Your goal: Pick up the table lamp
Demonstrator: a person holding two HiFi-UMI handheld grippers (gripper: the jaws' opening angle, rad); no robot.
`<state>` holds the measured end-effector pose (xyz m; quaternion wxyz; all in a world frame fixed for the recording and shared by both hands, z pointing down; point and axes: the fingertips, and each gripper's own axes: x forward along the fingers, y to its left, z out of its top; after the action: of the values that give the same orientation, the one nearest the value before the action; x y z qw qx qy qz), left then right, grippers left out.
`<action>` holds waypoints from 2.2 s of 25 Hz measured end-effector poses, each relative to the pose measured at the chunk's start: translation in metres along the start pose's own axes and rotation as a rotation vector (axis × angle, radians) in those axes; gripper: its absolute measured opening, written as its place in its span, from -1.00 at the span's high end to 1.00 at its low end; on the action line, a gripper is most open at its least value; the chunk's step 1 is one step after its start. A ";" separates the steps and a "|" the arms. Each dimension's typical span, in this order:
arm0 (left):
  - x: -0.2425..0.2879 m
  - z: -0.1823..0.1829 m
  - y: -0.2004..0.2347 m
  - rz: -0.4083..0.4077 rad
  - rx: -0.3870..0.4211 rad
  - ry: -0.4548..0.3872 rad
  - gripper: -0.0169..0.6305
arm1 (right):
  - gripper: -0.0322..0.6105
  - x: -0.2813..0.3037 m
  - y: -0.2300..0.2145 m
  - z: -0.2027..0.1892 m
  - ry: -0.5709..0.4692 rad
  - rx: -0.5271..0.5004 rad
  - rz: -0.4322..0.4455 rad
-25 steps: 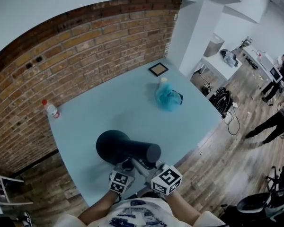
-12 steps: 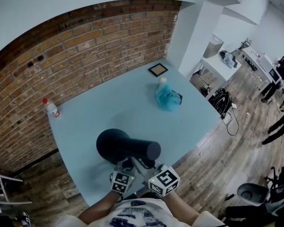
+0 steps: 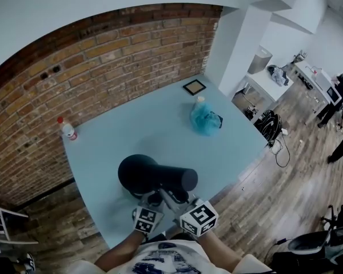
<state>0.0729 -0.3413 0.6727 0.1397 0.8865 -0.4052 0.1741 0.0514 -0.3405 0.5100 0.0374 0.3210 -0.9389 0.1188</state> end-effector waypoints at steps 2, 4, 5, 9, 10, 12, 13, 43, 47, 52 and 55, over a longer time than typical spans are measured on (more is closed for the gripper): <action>-0.005 0.003 0.001 0.009 0.009 -0.006 0.74 | 0.75 -0.001 0.004 0.004 -0.004 -0.004 0.003; -0.010 0.007 0.002 0.022 0.018 -0.018 0.74 | 0.75 -0.001 0.008 0.008 -0.009 -0.009 0.007; -0.013 0.009 0.002 0.027 0.022 -0.024 0.74 | 0.75 -0.002 0.010 0.011 -0.012 -0.012 0.009; -0.021 0.019 0.005 0.038 0.035 -0.041 0.74 | 0.75 -0.001 0.017 0.022 -0.020 -0.032 0.019; -0.023 0.022 0.007 0.039 0.037 -0.045 0.74 | 0.75 0.000 0.018 0.026 -0.023 -0.036 0.020; -0.024 0.028 0.009 0.044 0.040 -0.053 0.74 | 0.76 0.001 0.019 0.032 -0.025 -0.039 0.019; -0.025 0.030 0.010 0.047 0.042 -0.055 0.74 | 0.76 0.002 0.020 0.034 -0.023 -0.042 0.018; -0.032 0.068 0.011 0.039 0.097 -0.083 0.74 | 0.76 -0.003 0.018 0.069 -0.055 -0.085 -0.010; -0.031 0.070 0.013 0.040 0.098 -0.087 0.74 | 0.76 -0.001 0.017 0.071 -0.054 -0.079 -0.007; -0.031 0.071 0.013 0.041 0.103 -0.087 0.74 | 0.76 -0.002 0.016 0.073 -0.055 -0.080 -0.004; -0.031 0.071 0.012 0.041 0.102 -0.087 0.74 | 0.76 -0.003 0.017 0.072 -0.057 -0.084 -0.002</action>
<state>0.0585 -0.3553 0.5968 0.0732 0.8906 -0.4198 0.1586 0.0438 -0.3439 0.4362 0.0243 0.3234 -0.9434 0.0700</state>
